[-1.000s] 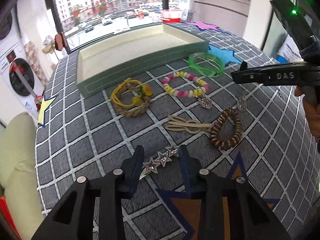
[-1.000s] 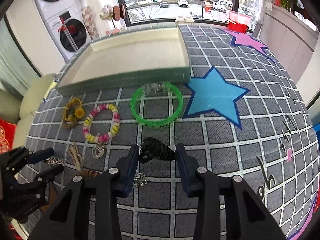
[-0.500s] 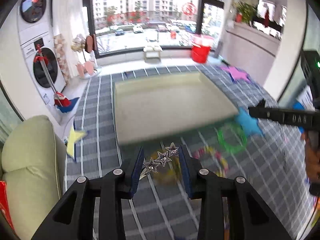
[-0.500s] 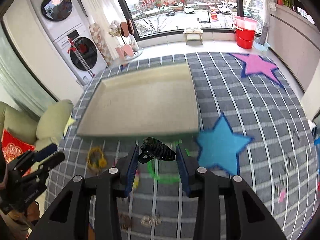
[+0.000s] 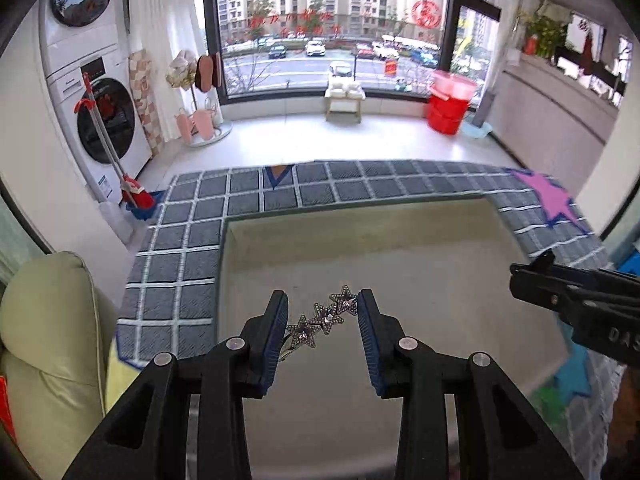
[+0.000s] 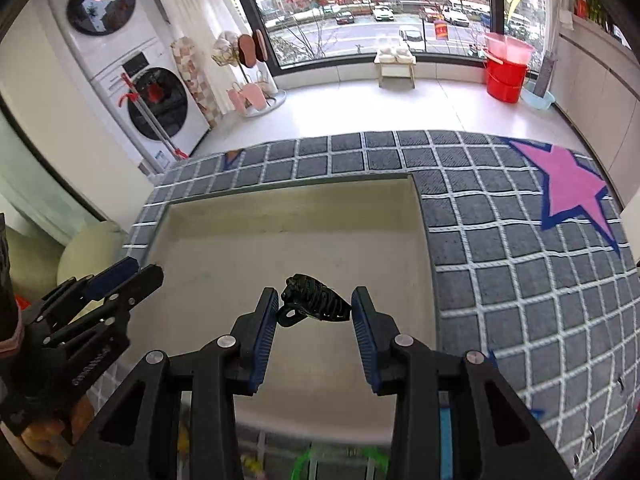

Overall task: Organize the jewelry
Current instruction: 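Carry both clips over the tray and open both tools to drop them, then move left tool to yellow braided bracelet while right tool reaches green bangle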

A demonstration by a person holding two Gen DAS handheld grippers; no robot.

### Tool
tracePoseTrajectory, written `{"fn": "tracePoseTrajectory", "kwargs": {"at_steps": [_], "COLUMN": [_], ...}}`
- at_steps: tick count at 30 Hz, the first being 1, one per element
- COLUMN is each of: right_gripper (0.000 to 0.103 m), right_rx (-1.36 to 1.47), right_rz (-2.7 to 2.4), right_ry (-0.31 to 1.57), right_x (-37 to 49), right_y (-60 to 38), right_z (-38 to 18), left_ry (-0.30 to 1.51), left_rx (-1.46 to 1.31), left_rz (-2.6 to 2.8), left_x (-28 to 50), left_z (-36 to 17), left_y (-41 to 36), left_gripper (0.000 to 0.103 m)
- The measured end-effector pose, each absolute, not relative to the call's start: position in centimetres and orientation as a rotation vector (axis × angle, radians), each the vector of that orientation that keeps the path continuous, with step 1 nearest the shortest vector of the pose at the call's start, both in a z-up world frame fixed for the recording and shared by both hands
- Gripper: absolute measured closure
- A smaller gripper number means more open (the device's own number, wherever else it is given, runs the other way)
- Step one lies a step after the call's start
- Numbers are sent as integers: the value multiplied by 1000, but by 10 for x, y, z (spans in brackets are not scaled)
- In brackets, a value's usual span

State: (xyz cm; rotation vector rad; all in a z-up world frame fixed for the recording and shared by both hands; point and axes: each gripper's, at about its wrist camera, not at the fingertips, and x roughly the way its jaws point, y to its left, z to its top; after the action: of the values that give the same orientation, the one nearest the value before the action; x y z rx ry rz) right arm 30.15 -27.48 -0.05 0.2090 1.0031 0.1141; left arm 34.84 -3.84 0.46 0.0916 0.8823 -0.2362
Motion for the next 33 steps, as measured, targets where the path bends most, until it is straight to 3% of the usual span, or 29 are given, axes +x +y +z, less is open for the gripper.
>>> {"fn": "tracePoseTrajectory", "kwargs": {"at_steps": [14, 15, 16, 17, 18, 23, 27, 30, 33], "right_gripper": [61, 60, 59, 55, 48, 45, 32, 32, 32], "right_rx": [72, 63, 63, 70, 84, 171, 226, 263, 270], "right_rz": [50, 52, 56, 57, 55, 67, 77, 83, 83], "right_ry": [1015, 1012, 1010, 1009, 1011, 998, 951, 936, 932], "right_x": [315, 315, 314, 313, 313, 310, 303, 300, 296], "right_y": [-256, -255, -255, -256, -258, -269, -277, -282, -283], "right_z": [-45, -45, -45, -45, -45, -39, -22, -13, -8], "left_ry": [925, 920, 917, 916, 905, 910, 902, 889, 869], "left_rx": [165, 172, 181, 181, 176, 182, 164, 145, 129], "left_rz": [-164, -158, -147, -146, -149, -142, -137, -139, -134], "left_x": [371, 370, 370, 370, 369, 368, 367, 364, 361], "left_z": [-41, -41, -41, -41, -40, -39, -33, -26, -19], "left_y": [-54, -54, -55, -55, -55, -55, -52, -47, -44], "left_gripper": [53, 46, 33, 31, 31, 31, 31, 31, 0]}}
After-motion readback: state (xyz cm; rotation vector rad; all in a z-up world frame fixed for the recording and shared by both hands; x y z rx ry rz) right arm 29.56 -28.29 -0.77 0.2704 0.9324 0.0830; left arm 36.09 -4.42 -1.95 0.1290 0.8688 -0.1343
